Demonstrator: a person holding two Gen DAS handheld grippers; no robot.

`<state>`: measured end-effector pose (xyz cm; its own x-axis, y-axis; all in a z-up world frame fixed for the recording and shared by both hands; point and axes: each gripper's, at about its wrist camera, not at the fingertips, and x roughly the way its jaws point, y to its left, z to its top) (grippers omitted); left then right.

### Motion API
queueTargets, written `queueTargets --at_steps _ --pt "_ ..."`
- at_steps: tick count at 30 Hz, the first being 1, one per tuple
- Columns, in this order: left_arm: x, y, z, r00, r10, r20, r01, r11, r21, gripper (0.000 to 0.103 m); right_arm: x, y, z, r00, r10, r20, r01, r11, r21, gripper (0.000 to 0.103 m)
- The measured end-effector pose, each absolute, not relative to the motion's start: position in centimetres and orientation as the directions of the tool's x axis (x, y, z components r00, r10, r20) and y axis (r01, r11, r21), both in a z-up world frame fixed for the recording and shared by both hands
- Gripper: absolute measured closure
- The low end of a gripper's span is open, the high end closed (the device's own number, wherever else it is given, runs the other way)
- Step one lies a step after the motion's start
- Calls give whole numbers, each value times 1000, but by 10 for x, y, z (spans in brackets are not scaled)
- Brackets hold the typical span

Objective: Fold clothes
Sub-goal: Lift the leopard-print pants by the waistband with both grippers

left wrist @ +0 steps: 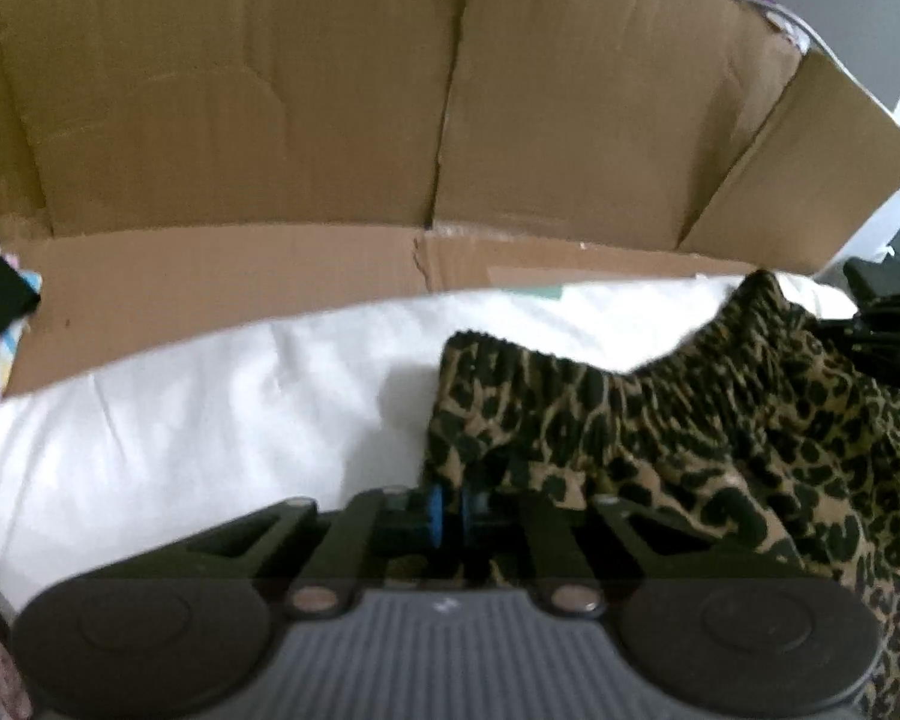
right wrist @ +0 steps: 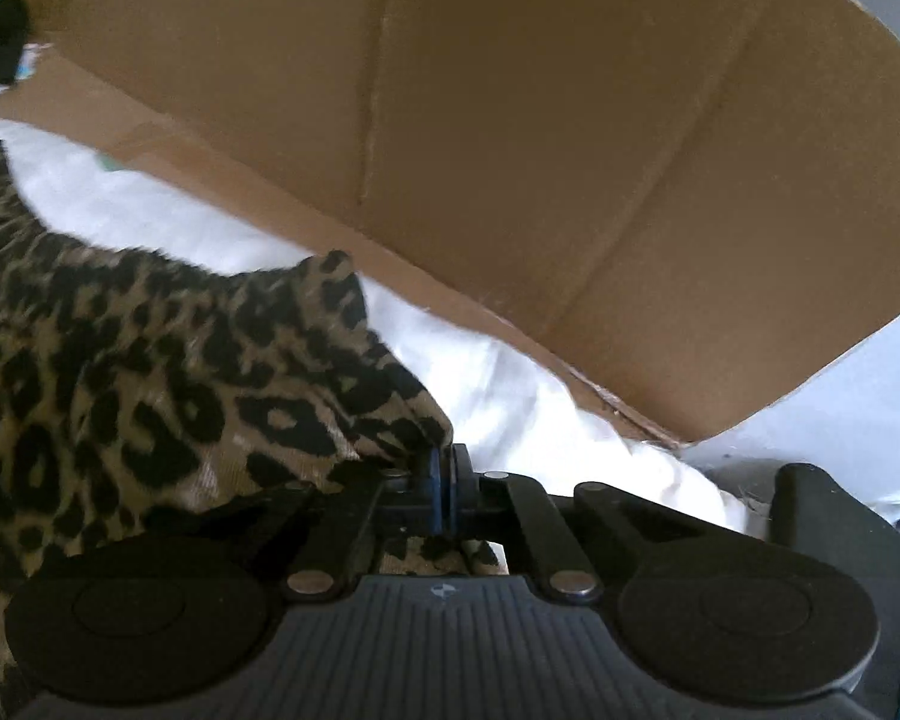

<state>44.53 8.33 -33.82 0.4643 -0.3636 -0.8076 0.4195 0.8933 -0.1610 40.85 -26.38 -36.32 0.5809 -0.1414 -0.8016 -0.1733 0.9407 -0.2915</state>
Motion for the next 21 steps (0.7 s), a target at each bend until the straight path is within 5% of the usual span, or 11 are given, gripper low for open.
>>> queueTargets --at_steps 3,5,8,11,14,21 --pt "451 84 -343 445 -364 -819 411 895 -174 92 414 -270 -352 562 -139 -815 -99 967 -234 94" --pt "451 84 -339 439 -355 -825 414 895 -165 85 409 -279 -334 550 -128 -825 -47 982 -184 77" --pt "441 88 -330 441 -346 -828 391 905 -170 66 388 -295 -306 529 -156 -834 56 987 -149 72" --pt "429 90 -318 451 -341 -824 390 906 -162 62 360 -311 -282 519 -180 -836 148 982 -120 65" --pt "417 93 -306 483 -358 -799 411 898 -154 51 323 -319 -274 539 -184 -822 144 982 -126 65" --pt "385 89 -299 478 -360 -801 386 905 -176 51 244 -314 -287 584 -169 -794 175 981 -80 65"
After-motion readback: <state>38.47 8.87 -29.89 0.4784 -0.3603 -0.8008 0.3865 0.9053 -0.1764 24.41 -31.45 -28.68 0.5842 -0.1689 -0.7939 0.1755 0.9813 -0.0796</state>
